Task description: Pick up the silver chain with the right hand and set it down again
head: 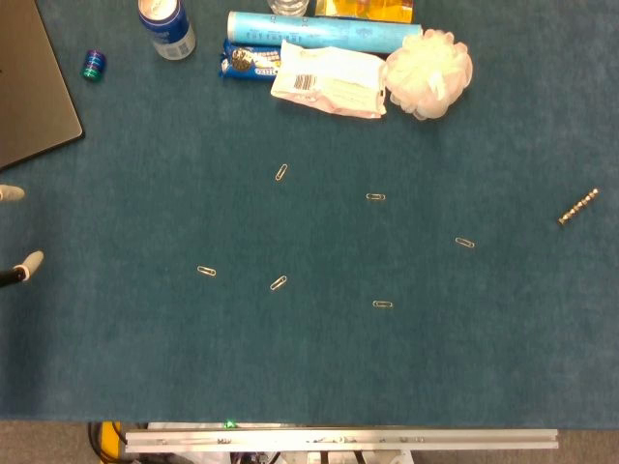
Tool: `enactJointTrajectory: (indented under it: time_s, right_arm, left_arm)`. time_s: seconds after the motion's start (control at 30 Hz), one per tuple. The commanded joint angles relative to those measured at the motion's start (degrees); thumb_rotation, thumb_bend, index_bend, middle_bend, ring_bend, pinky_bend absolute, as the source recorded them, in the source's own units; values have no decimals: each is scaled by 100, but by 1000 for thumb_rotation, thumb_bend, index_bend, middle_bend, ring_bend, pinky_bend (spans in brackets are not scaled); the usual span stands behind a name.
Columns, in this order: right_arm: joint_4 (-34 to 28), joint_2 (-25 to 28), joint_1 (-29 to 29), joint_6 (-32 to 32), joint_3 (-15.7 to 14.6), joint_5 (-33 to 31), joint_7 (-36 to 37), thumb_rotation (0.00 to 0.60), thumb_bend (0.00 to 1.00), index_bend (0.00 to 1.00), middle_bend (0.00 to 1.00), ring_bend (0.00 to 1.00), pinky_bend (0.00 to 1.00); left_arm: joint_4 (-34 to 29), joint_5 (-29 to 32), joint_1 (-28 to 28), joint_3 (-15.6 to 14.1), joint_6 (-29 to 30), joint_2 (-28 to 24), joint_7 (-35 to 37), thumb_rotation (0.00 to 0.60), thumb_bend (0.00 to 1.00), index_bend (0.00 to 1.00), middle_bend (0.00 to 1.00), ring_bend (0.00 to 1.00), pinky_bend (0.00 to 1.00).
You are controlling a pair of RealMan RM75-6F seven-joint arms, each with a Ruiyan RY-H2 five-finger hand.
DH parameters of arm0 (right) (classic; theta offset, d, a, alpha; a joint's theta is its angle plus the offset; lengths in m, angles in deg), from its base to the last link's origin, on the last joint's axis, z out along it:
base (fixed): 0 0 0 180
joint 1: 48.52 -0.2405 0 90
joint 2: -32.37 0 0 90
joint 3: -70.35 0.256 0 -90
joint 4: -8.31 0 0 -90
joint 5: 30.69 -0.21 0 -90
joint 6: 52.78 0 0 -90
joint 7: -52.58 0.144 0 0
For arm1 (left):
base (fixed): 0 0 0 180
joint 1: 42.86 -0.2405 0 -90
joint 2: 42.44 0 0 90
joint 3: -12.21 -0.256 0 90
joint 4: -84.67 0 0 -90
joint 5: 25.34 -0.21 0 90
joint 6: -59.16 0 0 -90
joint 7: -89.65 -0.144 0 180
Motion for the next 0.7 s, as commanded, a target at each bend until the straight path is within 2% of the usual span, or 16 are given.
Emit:
enactJointTrajectory:
  time_s: [0.03,0.33,0.7]
  right_arm:
    - [32,-34,-12,49,-10,23,-7,600,197,333,222,104,247]
    - [314,-69,-295,502,190,-27,174,600,197,333,222,104,247]
    - [1415,-490,-932,1567,139,385,403,600,199,333,222,104,247]
  left_arm:
    - [-20,-16,-6,-20,7,-16,-39,600,110,319,199,214,479]
    - [-23,80,-76,-38,29,-22,18,600,110,319,200,214,479]
    - [257,104,-166,-122,24,127,170,600,110,319,200,214,480]
